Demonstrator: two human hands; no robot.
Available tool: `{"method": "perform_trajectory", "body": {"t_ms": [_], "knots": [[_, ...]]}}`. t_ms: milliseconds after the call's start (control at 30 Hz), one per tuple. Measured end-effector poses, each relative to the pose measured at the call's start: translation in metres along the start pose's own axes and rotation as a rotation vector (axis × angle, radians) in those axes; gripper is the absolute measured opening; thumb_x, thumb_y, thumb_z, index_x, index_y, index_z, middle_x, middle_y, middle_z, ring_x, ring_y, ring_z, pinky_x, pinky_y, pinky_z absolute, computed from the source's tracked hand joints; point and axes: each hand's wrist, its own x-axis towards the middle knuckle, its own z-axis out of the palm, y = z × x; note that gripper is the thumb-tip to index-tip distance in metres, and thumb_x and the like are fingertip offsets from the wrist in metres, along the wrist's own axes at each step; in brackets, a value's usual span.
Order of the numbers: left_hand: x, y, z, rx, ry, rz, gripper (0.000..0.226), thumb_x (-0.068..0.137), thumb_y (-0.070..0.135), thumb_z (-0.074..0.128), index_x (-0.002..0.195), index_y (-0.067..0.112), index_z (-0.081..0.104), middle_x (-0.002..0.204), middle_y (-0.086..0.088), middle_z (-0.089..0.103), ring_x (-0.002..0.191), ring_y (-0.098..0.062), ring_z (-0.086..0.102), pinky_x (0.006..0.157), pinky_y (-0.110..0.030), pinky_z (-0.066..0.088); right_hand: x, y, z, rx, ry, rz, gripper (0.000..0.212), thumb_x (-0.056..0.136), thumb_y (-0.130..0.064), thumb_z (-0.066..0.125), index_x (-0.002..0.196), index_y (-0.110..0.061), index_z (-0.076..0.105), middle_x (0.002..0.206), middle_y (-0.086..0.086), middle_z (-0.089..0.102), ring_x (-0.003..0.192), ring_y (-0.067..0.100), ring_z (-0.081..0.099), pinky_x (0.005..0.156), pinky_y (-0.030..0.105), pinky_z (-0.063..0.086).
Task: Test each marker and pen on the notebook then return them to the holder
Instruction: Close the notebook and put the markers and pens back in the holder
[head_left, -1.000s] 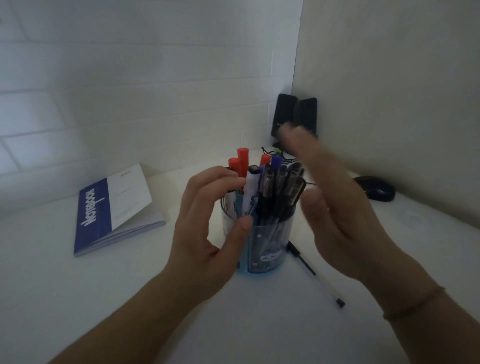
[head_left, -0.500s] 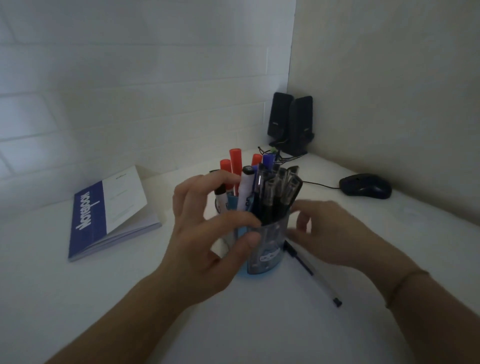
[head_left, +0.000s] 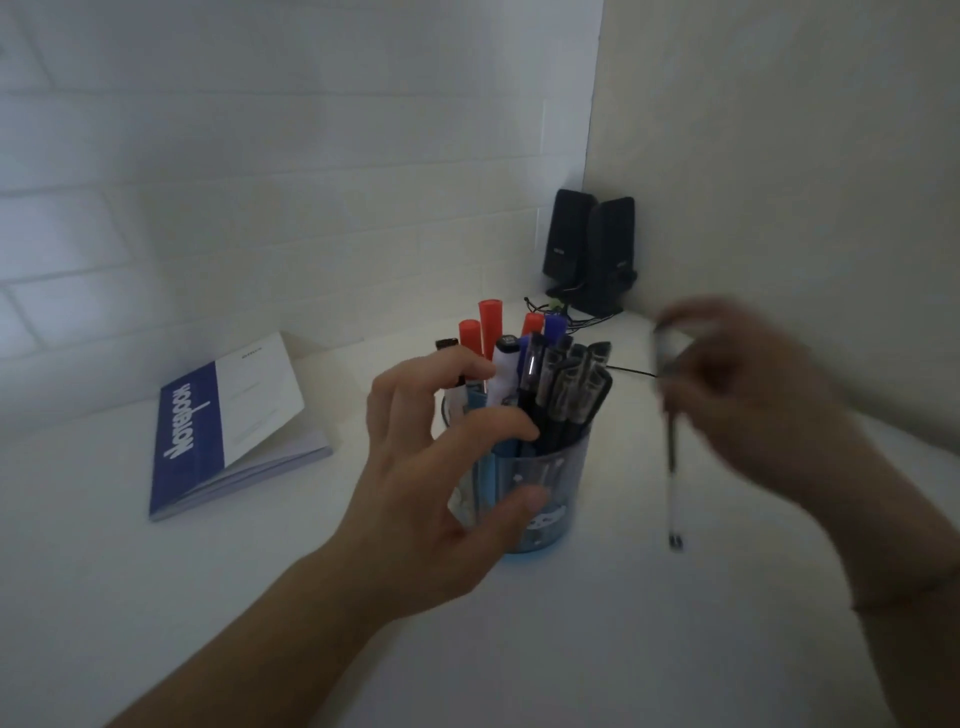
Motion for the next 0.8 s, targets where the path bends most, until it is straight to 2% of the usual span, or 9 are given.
{"method": "perform_trajectory", "body": {"t_ms": [100, 133, 200, 300, 333, 400, 533, 600, 800], "knots": [[-0.001, -0.003, 0.002, 0.008, -0.047, -0.05, 0.023, 0.085, 0.046, 0.056, 0.099, 0.029, 0.056, 0.127, 0.002, 0.039, 0.122, -0.024, 0.036, 0.1, -0.036, 0.032, 0.003, -0.007, -0.022, 0.592, 0.454, -0.007, 0.058, 0.076, -0.038, 0.074, 0.112, -0.001, 0.05, 0.068, -0.002, 0.063, 0.055, 0.014, 0.059, 0.053, 0.029, 0.053], [-0.002, -0.004, 0.002, 0.003, -0.053, -0.067, 0.022, 0.083, 0.045, 0.059, 0.099, 0.03, 0.056, 0.126, 0.003, 0.039, 0.121, -0.022, 0.036, 0.1, -0.033, 0.031, 0.001, -0.012, -0.023, 0.629, 0.506, -0.044, 0.068, 0.079, -0.044, 0.071, 0.114, 0.008, 0.045, 0.071, -0.003, 0.061, 0.058, 0.016, 0.059, 0.055, 0.033, 0.053], [-0.002, -0.003, 0.005, 0.002, -0.043, -0.086, 0.023, 0.079, 0.041, 0.064, 0.099, 0.03, 0.056, 0.124, 0.005, 0.041, 0.12, -0.02, 0.036, 0.1, -0.026, 0.028, -0.006, -0.026, -0.015, 0.642, 0.548, -0.128, 0.076, 0.083, -0.042, 0.066, 0.119, 0.019, 0.036, 0.078, 0.005, 0.058, 0.06, 0.015, 0.058, 0.057, 0.026, 0.048], [-0.001, 0.0, 0.006, -0.031, 0.028, -0.132, 0.039, 0.071, 0.037, 0.072, 0.103, 0.025, 0.053, 0.12, 0.003, 0.043, 0.116, -0.022, 0.04, 0.099, -0.018, 0.026, -0.016, -0.055, 0.004, 0.529, 0.486, -0.313, 0.057, 0.086, -0.027, 0.066, 0.117, 0.012, 0.038, 0.087, 0.016, 0.056, 0.067, 0.024, 0.061, 0.057, 0.03, 0.047], [-0.001, 0.001, 0.005, -0.054, 0.056, -0.15, 0.045, 0.069, 0.037, 0.073, 0.105, 0.023, 0.05, 0.119, 0.002, 0.043, 0.115, -0.022, 0.04, 0.099, -0.017, 0.026, -0.018, -0.06, 0.008, 0.454, 0.459, -0.386, 0.043, 0.085, -0.016, 0.066, 0.116, -0.001, 0.04, 0.084, 0.014, 0.056, 0.066, 0.025, 0.06, 0.054, 0.033, 0.045], [0.0, 0.001, 0.003, -0.091, 0.089, -0.176, 0.055, 0.068, 0.038, 0.071, 0.113, 0.021, 0.044, 0.12, 0.004, 0.04, 0.115, -0.021, 0.04, 0.099, -0.019, 0.029, -0.02, -0.064, 0.014, 0.311, 0.418, -0.475, 0.047, 0.082, -0.004, 0.065, 0.116, -0.021, 0.036, 0.08, 0.008, 0.056, 0.064, 0.022, 0.058, 0.051, 0.031, 0.043], [0.001, -0.002, 0.001, -0.114, 0.11, -0.18, 0.063, 0.07, 0.038, 0.067, 0.121, 0.017, 0.035, 0.122, 0.009, 0.035, 0.116, -0.018, 0.039, 0.1, -0.023, 0.033, -0.02, -0.06, 0.017, 0.138, 0.315, -0.513, 0.032, 0.081, -0.013, 0.068, 0.108, -0.018, 0.053, 0.093, -0.013, 0.054, 0.082, 0.01, 0.056, 0.066, 0.028, 0.045], [0.001, -0.004, 0.001, -0.114, 0.101, -0.19, 0.067, 0.069, 0.039, 0.067, 0.123, 0.017, 0.033, 0.123, 0.004, 0.037, 0.116, -0.018, 0.039, 0.1, -0.022, 0.033, -0.019, -0.057, 0.015, 0.105, 0.229, -0.502, 0.018, 0.084, -0.022, 0.062, 0.1, -0.016, 0.064, 0.105, -0.007, 0.057, 0.099, 0.014, 0.054, 0.079, 0.034, 0.045], [-0.003, -0.009, 0.004, -0.127, 0.046, -0.274, 0.089, 0.062, 0.048, 0.077, 0.129, 0.031, 0.021, 0.129, 0.007, 0.03, 0.118, -0.016, 0.039, 0.099, -0.016, 0.033, -0.018, -0.051, 0.008, 0.043, -0.091, -0.42, 0.025, 0.083, -0.036, 0.057, 0.107, -0.031, 0.065, 0.133, -0.006, 0.049, 0.133, 0.018, 0.034, 0.102, 0.046, 0.037]]}}
